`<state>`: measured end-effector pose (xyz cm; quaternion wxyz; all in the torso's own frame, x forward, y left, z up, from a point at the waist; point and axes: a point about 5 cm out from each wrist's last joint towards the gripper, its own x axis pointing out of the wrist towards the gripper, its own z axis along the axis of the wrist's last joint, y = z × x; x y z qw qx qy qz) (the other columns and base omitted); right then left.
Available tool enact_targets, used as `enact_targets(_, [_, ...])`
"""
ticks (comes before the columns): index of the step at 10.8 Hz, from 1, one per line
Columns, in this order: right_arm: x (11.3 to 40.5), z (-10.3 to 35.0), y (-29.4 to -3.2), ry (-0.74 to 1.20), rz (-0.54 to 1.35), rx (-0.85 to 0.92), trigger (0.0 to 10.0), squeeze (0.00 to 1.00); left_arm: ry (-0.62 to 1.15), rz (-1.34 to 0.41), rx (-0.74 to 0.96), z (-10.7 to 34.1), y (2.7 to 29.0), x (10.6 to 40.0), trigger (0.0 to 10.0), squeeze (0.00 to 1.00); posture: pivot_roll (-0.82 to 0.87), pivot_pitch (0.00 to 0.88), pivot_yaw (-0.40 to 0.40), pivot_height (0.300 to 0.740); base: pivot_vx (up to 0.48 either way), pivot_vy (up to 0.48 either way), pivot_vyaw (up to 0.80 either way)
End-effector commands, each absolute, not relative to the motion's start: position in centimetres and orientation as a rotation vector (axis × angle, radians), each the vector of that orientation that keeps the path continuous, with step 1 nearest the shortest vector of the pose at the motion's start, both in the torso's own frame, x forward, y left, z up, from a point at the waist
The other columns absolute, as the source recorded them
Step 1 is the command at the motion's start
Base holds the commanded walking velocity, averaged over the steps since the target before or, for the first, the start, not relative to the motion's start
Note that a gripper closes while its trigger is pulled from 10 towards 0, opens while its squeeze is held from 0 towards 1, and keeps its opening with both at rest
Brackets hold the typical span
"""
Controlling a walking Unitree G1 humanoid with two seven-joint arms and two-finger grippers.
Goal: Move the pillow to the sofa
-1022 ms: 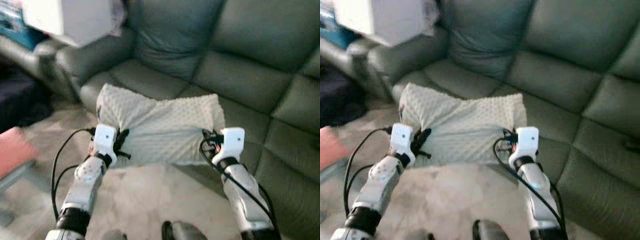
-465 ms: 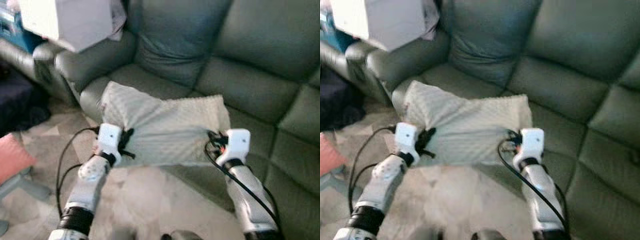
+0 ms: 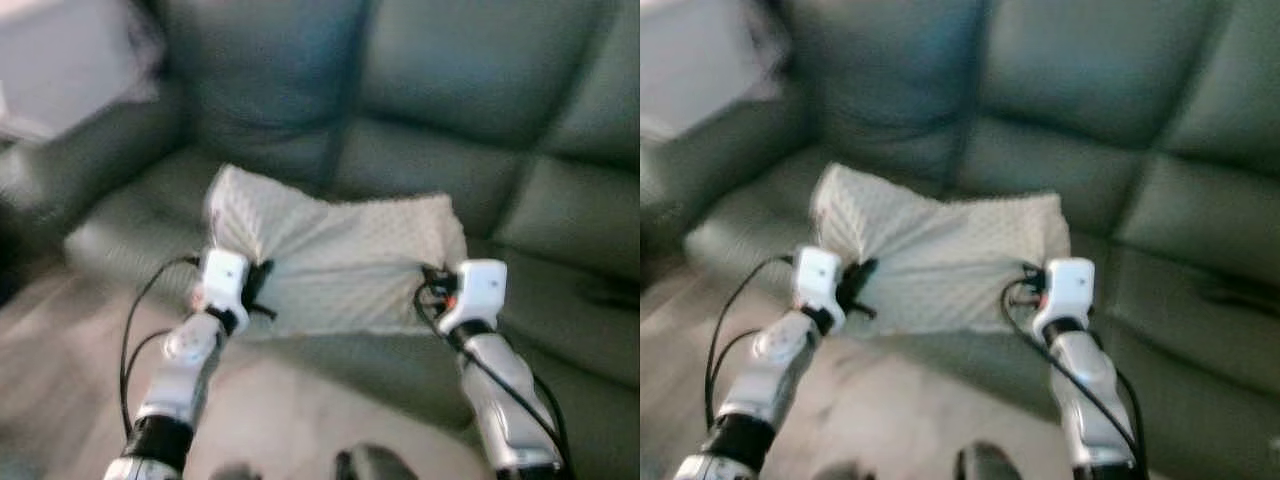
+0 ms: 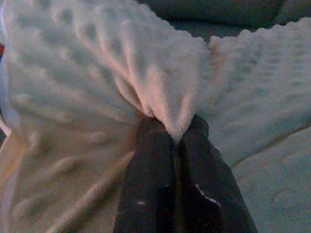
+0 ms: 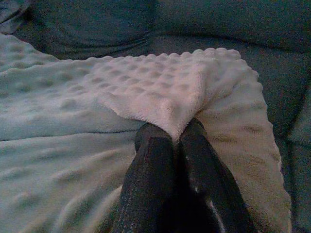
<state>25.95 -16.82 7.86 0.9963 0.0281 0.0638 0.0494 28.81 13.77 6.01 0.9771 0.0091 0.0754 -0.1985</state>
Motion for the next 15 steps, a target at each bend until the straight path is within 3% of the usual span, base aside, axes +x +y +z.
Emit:
enact_targets(1, [26.24, 8.52, -16.65, 0.099, 0.090, 0.068, 10.0, 0.00, 0.151, -0.349, 0.034, 6.11, 15.59, 28.74, 10.0, 0.00, -0.09, 0.097, -0.014, 0.740, 0.352, 0.000, 0.00])
enact_targets(3, [26.26, 8.55, -16.66, 0.096, 0.093, 0.066, 10.0, 0.00, 0.156, -0.351, 0.036, 6.00, 15.53, 28.70, 10.0, 0.00, -0.09, 0.098, -0.014, 0.740, 0.328, 0.000, 0.00])
enact_targets(7, [26.28, 8.49, -16.43, 0.102, 0.094, 0.072, 10.0, 0.00, 0.179, -0.352, 0.053, 5.69, 15.53, 28.63, 10.0, 0.00, -0.09, 0.103, -0.014, 0.740, 0.000, 0.000, 0.00])
enact_targets(15, [26.24, 8.18, -16.09, 0.118, 0.093, 0.079, 10.0, 0.00, 0.192, -0.359, 0.059, 5.59, 15.43, 28.54, 10.0, 0.00, -0.09, 0.111, -0.006, 0.740, 0.000, 0.000, -0.80])
